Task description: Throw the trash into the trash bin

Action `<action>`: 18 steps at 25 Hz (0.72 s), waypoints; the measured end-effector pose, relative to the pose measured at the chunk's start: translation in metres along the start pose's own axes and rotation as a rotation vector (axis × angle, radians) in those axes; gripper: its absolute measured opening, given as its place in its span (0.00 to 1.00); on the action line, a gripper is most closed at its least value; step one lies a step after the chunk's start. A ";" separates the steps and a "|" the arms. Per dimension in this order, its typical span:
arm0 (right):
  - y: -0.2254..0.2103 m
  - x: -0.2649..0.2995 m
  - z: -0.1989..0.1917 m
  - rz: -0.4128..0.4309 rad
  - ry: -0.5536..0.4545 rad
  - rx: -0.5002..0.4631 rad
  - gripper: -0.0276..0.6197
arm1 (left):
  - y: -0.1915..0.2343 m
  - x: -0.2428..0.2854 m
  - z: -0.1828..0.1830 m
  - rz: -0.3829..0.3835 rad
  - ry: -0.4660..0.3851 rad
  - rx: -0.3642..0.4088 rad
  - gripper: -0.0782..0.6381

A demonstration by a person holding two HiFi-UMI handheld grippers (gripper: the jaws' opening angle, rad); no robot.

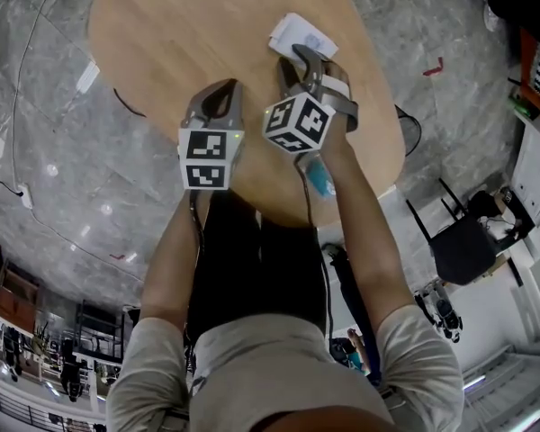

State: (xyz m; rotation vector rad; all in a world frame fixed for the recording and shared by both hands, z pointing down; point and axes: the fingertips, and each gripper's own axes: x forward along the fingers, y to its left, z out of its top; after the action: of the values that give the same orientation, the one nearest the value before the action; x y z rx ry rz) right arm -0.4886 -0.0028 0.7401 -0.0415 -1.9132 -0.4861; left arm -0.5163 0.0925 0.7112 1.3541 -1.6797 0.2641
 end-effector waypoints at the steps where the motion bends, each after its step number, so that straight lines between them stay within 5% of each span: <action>1: 0.001 0.003 -0.001 -0.001 0.007 -0.022 0.28 | 0.000 0.000 -0.001 0.001 0.002 0.000 0.13; 12: 0.011 0.019 0.001 0.028 0.046 -0.069 0.19 | -0.002 0.004 -0.006 -0.007 0.019 0.027 0.13; 18: -0.006 -0.005 0.013 0.035 -0.024 0.054 0.16 | -0.006 -0.007 0.002 0.001 -0.005 0.022 0.13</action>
State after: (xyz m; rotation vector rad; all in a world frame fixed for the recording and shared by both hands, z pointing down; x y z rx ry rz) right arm -0.4997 -0.0031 0.7292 -0.0461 -1.9450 -0.4124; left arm -0.5125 0.0935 0.7031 1.3721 -1.6861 0.2806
